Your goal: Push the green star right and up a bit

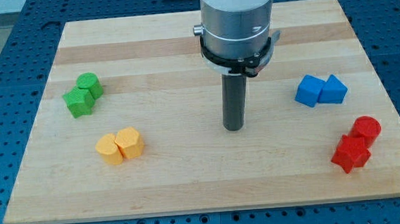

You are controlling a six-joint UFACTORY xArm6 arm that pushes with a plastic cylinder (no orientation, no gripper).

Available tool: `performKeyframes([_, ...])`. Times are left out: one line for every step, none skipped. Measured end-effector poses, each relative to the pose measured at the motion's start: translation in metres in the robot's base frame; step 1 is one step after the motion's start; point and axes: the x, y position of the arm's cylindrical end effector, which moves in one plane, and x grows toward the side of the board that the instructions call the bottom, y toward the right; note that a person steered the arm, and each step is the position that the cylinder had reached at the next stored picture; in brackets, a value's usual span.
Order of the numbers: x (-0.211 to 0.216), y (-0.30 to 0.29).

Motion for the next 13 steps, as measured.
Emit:
performKeyframes([-0.021, -0.022])
performKeyframes([-0.058, -0.062])
performKeyframes([-0.060, -0.063])
performKeyframes([-0.105, -0.126])
performKeyframes([-0.106, -0.127])
performKeyframes([-0.142, -0.150])
performKeyframes([-0.147, -0.168])
performKeyframes([-0.157, -0.225])
performKeyframes([-0.158, -0.226])
performKeyframes([-0.175, -0.271])
performKeyframes([-0.175, -0.271])
performKeyframes([-0.160, -0.327])
performKeyframes([-0.157, -0.333])
